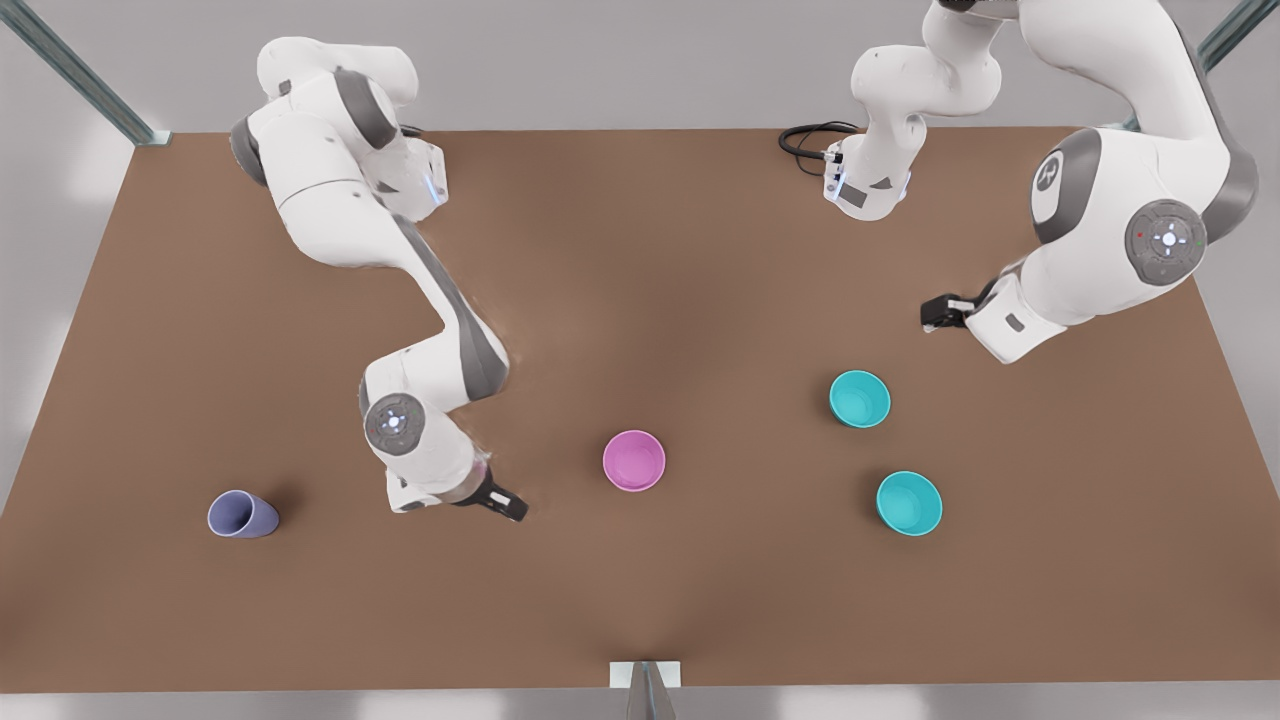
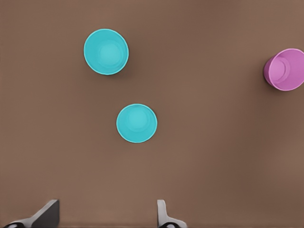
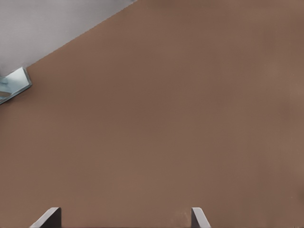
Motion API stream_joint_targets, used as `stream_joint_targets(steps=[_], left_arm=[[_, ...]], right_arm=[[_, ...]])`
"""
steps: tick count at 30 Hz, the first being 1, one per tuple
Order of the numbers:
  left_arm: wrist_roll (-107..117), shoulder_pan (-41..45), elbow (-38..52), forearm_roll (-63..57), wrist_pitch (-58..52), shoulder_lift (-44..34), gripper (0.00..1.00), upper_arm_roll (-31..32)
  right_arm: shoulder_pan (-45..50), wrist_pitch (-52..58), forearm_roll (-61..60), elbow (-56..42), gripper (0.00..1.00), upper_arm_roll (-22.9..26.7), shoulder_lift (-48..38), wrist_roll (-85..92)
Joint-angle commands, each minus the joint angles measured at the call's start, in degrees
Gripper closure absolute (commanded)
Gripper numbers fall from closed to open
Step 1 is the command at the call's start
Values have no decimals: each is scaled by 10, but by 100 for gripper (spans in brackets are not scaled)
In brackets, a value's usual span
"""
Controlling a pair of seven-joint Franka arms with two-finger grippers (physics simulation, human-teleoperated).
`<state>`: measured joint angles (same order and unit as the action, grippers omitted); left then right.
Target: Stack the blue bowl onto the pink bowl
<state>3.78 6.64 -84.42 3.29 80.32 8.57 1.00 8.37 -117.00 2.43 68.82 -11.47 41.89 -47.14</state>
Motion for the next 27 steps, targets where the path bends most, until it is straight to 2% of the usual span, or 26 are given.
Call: stream_joint_targets(steps=[1, 3, 4, 7, 9, 13, 17, 21, 27], left_arm=[[16, -14, 0, 2, 1, 12, 0, 0], [18, -34, -5, 4, 32, 35, 0, -1], [15, -44, -71, 28, 135, 43, 0, -16], [-90, -50, -216, 116, 334, 67, 0, -28], [-209, -58, -259, 130, 403, 91, 0, -28], [-236, -58, -277, 151, 508, 134, 0, -28], [-237, -61, -277, 182, 536, 165, 0, -28], [-309, -59, -319, 179, 533, 172, 0, -28], [-310, -59, -329, 177, 503, 170, 0, -28]], right_arm=[[-74, 207, -32, -4, 0, 4, -20, 414], [-135, 273, -21, 24, 0, 4, -77, 522], [-148, 277, 0, 96, 0, 3, -170, 523], [-146, 238, 28, 187, 0, 0, -280, 521], [-145, 269, 35, 122, 0, 0, -291, 523], [-145, 293, 51, 58, 0, 0, -267, 567], [-147, 293, 44, 56, 0, 0, -259, 564], [-147, 292, 43, 62, 0, 0, -255, 563], [-149, 292, 41, 70, 0, 1, -251, 560]])
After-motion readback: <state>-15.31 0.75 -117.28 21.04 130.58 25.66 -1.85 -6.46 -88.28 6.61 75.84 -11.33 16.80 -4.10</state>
